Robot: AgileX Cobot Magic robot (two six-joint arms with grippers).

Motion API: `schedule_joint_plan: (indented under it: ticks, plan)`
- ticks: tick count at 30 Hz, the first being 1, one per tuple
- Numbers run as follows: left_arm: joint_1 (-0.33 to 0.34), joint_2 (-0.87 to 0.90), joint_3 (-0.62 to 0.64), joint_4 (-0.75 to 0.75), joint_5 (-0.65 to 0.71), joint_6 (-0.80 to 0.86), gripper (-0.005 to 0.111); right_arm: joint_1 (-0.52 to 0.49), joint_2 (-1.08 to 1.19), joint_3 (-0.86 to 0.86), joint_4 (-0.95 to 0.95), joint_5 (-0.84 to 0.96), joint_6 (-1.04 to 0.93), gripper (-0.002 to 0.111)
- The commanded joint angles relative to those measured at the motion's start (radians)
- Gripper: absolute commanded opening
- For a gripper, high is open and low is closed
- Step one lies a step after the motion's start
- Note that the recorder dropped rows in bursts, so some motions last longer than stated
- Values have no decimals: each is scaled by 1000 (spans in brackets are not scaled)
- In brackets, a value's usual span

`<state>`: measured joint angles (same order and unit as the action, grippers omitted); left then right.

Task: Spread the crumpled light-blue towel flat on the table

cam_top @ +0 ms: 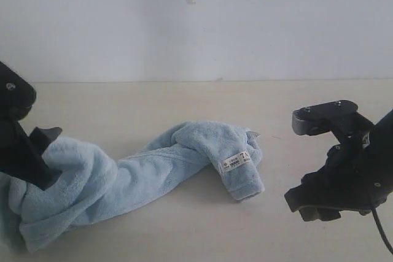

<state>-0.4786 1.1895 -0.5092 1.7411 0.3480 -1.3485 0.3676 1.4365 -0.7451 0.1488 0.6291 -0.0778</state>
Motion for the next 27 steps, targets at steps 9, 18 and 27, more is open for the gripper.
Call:
schedule_joint_plan:
  ticks: [9,18,27]
  plan:
    - [3,-5,-96,0,-33,-363,79,1,-3,-5,219,-53,-201,53]
    - [3,164,-121,3,-295,-400,6,5,217,-205,351,-161,-437,53]
    - [3,235,-166,3,-359,-400,6,3,453,-360,370,-110,-464,53]
